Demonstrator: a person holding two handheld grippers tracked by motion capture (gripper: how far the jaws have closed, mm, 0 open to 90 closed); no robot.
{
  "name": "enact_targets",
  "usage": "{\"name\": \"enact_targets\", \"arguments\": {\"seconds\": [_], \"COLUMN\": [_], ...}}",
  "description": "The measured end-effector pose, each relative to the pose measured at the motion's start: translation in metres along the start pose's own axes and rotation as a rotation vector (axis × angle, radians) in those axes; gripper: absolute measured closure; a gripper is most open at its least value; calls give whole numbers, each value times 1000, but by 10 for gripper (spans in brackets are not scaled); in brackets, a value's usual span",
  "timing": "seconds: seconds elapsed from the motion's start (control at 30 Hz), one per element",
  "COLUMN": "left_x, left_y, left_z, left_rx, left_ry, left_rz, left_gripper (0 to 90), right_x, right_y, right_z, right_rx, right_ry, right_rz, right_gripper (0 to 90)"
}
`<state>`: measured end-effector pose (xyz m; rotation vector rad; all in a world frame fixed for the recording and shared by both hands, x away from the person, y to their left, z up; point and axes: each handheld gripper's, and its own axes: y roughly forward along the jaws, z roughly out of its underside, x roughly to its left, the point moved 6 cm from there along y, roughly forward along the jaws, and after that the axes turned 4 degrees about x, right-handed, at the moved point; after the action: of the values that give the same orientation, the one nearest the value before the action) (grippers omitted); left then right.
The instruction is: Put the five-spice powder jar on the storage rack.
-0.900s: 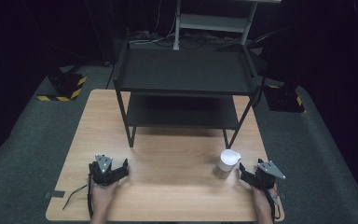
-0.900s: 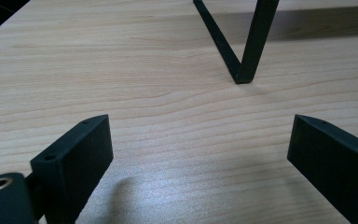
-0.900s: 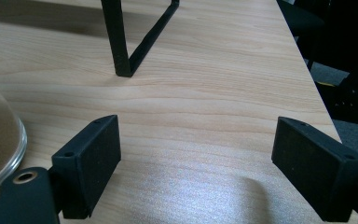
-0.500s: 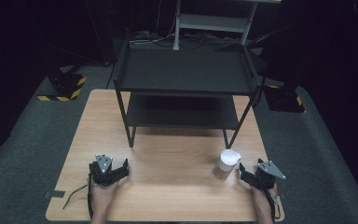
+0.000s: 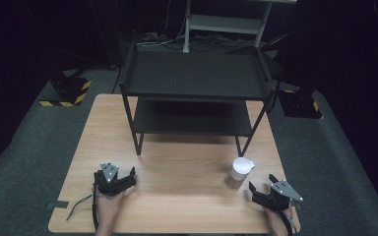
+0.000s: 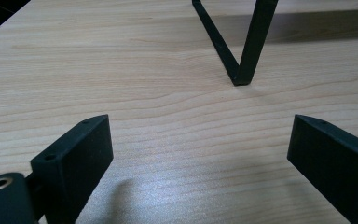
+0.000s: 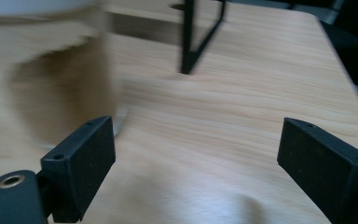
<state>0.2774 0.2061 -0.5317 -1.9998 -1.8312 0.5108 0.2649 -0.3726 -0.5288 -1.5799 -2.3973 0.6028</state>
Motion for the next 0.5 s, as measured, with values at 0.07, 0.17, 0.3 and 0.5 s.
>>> {"name": "enact_targets", "arguments": {"seconds": [0.07,0.17,0.3,0.5], "left_x": [0,0,-1,-1], "left_y": [0,0,1,1], "left_z": [0,0,-1,-1], "left_rx": [1,2,6,6], "left_ry": [0,2,6,4], "left_rz": [-1,-3,-7,-7], "left_gripper": [70,70,70,70], "right_x": [3,9,20,27], "right_y": [-2,-4,2,15], "right_z": [1,2,-2,-9], "right_rx": [-10,-26,-41,-37], "right_ry": [-19,-61,-89,-84], "right_rz": [-42,-103,-173,-182], "right_gripper": [103,95,79,78]}}
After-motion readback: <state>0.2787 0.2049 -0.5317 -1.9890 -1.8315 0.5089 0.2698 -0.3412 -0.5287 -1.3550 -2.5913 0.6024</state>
